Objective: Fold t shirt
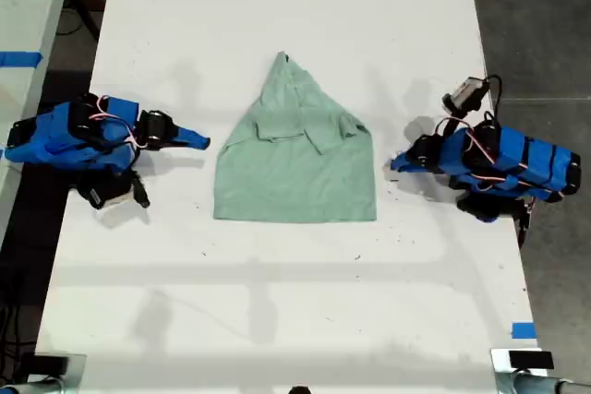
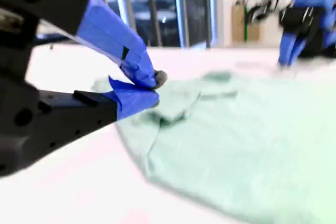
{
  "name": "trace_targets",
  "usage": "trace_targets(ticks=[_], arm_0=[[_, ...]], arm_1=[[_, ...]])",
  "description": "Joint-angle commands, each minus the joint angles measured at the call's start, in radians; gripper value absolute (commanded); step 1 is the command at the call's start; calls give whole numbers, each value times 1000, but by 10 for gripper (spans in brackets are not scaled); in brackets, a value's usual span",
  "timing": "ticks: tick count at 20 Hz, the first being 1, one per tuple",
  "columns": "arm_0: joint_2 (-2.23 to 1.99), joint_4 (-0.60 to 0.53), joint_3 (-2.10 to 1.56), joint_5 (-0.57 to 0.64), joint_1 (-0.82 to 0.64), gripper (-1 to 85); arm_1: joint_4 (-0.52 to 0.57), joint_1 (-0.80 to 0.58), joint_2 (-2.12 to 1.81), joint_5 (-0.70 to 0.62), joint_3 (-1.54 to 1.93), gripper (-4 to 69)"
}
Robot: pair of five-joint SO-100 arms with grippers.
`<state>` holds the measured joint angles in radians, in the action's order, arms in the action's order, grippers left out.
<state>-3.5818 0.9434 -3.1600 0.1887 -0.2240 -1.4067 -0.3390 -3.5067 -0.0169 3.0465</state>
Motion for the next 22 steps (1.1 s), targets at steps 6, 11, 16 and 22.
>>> trace_targets(ticks=[6, 11, 16, 22], arm_0=[[-26, 3, -28, -6, -31, -2], [-26, 5, -28, -6, -32, -2], [-26, 8, -28, -6, -34, -2], [-26, 8, -28, -6, -32, -2]], arm_1=[[29, 20, -6, -29, 41, 0], [29, 18, -6, -29, 41, -9], [29, 17, -6, -28, 41, -8], [29, 18, -6, -25, 41, -3]])
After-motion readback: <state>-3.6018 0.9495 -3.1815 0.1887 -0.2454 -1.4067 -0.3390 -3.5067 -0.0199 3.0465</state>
